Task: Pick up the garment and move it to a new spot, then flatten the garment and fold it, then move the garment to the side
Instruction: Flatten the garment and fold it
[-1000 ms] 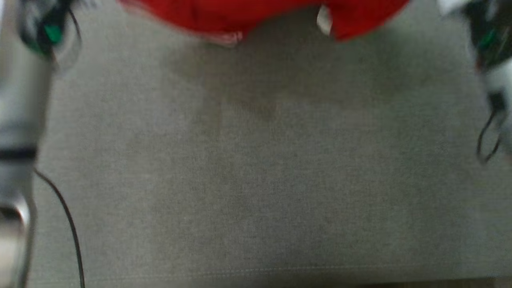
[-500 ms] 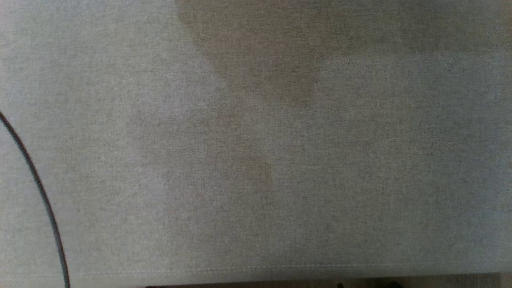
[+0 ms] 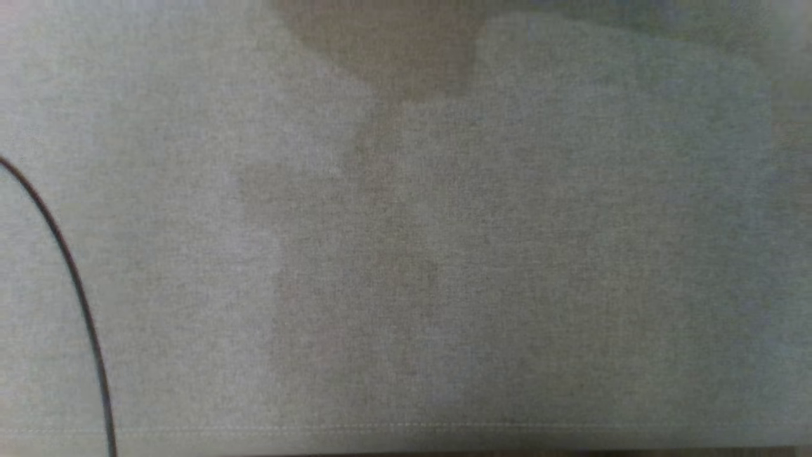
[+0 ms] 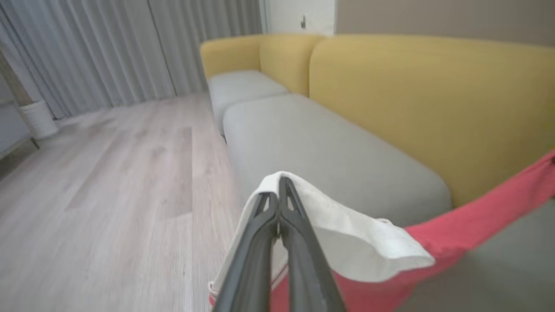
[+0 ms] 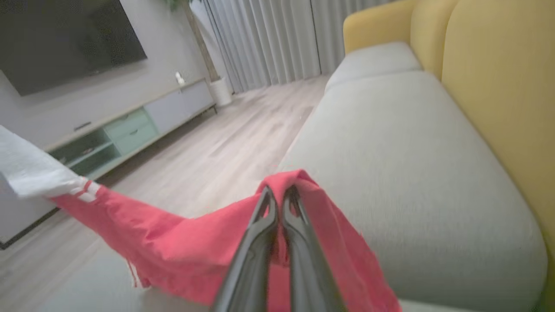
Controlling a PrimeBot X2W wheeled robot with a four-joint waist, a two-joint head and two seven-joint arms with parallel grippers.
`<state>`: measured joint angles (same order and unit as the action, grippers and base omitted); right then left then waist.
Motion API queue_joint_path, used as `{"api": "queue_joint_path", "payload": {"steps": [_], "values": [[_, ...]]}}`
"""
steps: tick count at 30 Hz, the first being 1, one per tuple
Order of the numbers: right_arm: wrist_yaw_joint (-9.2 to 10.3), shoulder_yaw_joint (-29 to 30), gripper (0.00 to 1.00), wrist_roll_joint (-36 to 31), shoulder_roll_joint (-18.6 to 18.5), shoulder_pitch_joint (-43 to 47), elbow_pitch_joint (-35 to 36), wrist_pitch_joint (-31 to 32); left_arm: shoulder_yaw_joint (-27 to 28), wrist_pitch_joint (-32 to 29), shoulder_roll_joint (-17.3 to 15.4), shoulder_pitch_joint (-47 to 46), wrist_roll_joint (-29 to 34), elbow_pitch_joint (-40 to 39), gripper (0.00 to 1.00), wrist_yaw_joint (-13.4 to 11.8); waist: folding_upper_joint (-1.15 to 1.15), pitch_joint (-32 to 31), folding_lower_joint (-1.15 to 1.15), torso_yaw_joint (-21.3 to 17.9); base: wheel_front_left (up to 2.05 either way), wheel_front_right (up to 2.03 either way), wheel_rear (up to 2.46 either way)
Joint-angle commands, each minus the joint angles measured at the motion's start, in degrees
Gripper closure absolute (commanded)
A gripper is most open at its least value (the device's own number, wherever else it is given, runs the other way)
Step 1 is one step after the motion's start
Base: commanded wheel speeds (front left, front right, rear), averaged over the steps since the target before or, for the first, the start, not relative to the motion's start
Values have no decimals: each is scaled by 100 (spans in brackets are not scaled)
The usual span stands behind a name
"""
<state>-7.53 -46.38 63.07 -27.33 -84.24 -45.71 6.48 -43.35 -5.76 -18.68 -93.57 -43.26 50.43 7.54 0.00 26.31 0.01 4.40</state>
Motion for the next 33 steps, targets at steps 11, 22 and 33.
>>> {"api": "queue_joint_path", "payload": {"steps": [11,22,33], "values": [[4,-953,100,1304,-868,2006,943,1398,-1633,-2672,-1873,1450,-2258,-2022,100,-6,0,-1416,-1,-221,0,0,0],[4,-1779,100,1908,-1499,3367,1502,2878,-2479,-4621,-3303,3206,-4044,-3984,100,-70,0,-2248,-1,-457,0,0,0],[4,-2230,100,2072,-2346,3989,2203,4278,-2758,-5507,-4345,4032,-4840,-5800,100,-789,0,-2365,-1,-561,0,0,0]]}}
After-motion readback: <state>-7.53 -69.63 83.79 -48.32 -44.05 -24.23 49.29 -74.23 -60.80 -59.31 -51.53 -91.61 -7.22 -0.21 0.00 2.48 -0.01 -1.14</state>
